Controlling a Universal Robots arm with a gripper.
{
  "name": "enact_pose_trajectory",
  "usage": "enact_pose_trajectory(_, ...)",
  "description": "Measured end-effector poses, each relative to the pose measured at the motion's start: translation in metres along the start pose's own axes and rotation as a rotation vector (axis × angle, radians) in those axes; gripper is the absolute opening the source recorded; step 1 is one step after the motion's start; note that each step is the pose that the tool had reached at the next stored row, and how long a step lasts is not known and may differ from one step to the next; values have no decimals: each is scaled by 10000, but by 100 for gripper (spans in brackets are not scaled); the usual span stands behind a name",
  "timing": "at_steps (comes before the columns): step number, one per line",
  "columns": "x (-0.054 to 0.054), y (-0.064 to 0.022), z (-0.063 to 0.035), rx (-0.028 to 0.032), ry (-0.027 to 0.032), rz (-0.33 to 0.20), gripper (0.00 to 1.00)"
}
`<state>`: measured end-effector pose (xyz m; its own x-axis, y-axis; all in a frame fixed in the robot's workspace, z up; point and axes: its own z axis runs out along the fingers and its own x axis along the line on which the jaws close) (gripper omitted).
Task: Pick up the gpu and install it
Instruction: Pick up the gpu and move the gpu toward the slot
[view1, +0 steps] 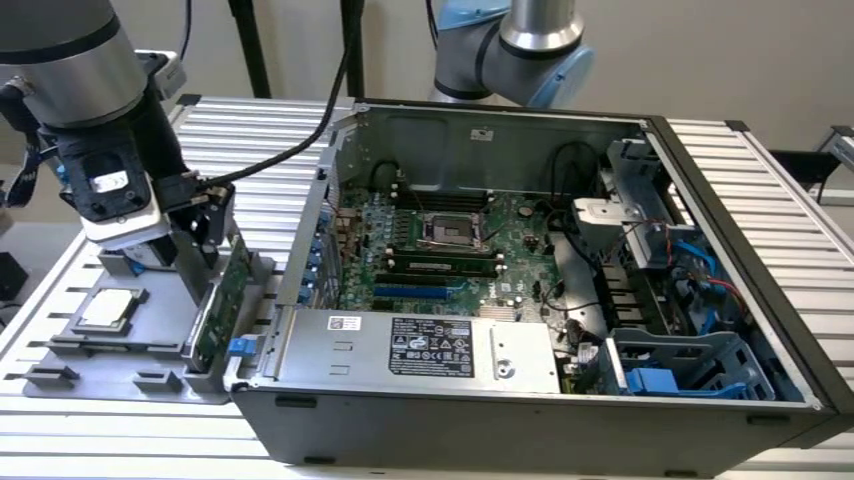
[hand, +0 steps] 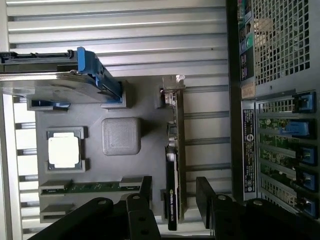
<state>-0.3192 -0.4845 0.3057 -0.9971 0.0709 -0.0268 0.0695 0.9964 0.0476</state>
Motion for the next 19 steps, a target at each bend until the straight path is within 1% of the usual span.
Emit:
enact_pose_trajectory(6,-2,-5,109,1,-4,75,48)
enact_pose_trajectory(12,1,-10,219,8,-16,322,48)
enact_pose_trajectory(19,5,-16,345,12,-23,462,48)
